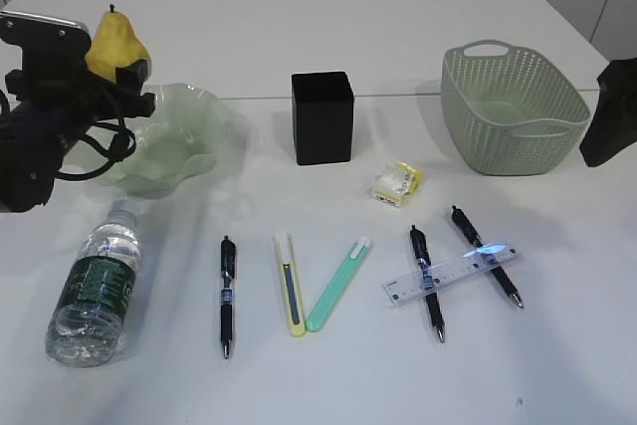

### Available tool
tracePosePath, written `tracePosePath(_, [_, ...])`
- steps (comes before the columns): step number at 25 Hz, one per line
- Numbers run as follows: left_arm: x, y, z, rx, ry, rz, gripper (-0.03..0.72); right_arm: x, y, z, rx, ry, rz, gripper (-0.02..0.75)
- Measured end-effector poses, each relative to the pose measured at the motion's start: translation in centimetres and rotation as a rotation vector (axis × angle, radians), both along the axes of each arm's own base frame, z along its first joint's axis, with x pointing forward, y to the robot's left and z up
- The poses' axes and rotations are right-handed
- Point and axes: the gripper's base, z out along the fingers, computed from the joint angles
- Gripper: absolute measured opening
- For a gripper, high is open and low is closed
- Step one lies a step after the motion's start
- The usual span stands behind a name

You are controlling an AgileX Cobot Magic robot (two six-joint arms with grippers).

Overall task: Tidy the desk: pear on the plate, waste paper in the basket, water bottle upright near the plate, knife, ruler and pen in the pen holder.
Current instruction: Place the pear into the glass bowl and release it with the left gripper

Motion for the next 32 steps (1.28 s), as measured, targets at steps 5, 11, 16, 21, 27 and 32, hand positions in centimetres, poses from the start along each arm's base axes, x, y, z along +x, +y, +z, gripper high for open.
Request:
tracePosePath(5, [0.2,0.1,-2.0,-0.010,0.005,0.006,0.515,0.0,0.0,0.0,-0.004,-0.002,0.000,0.593])
tracePosePath(11, [0.9,0.1,-3.7,-0.025,0.027,0.009,0.515,0.0,-0.1,0.0,-0.010,-0.004,0.001,0.593])
tracePosePath(16, [1.4,0.0,-4.5,-0.028,0.028,0.010,0.515,0.0,-0.1,0.0,-0.014,-0.006,0.001,0.593])
tracePosePath(21, [1.6,0.0,-5.1,-0.028,0.036,0.012,0.515,0.1,-0.1,0.0,-0.016,-0.008,0.001,0.593])
tracePosePath(27, [1.7,0.7,-5.4,-0.028,0.043,0.028,0.515,0.1,-0.1,0.0,-0.015,-0.008,-0.001,0.592])
tracePosePath(32, [1.7,0.9,-5.4,-0.028,0.045,0.032,0.515,0.1,-0.1,0.0,-0.015,-0.010,-0.001,0.589])
